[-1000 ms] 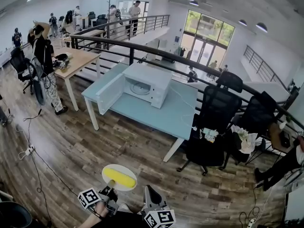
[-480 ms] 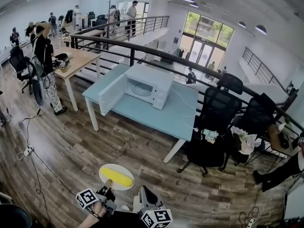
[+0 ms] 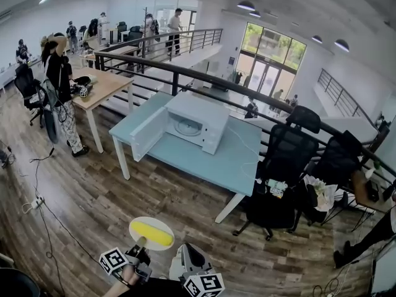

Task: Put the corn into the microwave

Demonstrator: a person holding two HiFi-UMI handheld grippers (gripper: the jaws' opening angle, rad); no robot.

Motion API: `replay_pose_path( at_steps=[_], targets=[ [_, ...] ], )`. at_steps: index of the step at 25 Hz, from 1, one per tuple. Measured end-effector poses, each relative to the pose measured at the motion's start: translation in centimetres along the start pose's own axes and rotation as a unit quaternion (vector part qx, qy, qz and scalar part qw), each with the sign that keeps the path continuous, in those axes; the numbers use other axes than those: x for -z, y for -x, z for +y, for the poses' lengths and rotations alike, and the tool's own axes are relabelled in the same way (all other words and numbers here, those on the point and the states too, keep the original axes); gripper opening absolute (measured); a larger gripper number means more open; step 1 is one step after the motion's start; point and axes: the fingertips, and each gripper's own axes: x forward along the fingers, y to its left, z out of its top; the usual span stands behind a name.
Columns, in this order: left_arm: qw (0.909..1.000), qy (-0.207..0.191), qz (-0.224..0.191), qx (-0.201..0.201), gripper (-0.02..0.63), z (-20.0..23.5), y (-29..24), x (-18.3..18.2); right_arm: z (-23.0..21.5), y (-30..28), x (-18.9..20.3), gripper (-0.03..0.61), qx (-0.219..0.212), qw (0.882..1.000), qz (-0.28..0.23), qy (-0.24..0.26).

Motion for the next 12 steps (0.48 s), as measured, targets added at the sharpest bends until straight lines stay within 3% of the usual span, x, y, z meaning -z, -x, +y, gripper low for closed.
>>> replay_pose_path(
  at_steps=[12],
  targets=[
    [0.9998,-0.002,0.008,-0.017,0.035,1.4,-4.7,-2.7,-2.7,-5.7,0.1,0.008,0.004,1.0,0.014,-0.017]
  ],
)
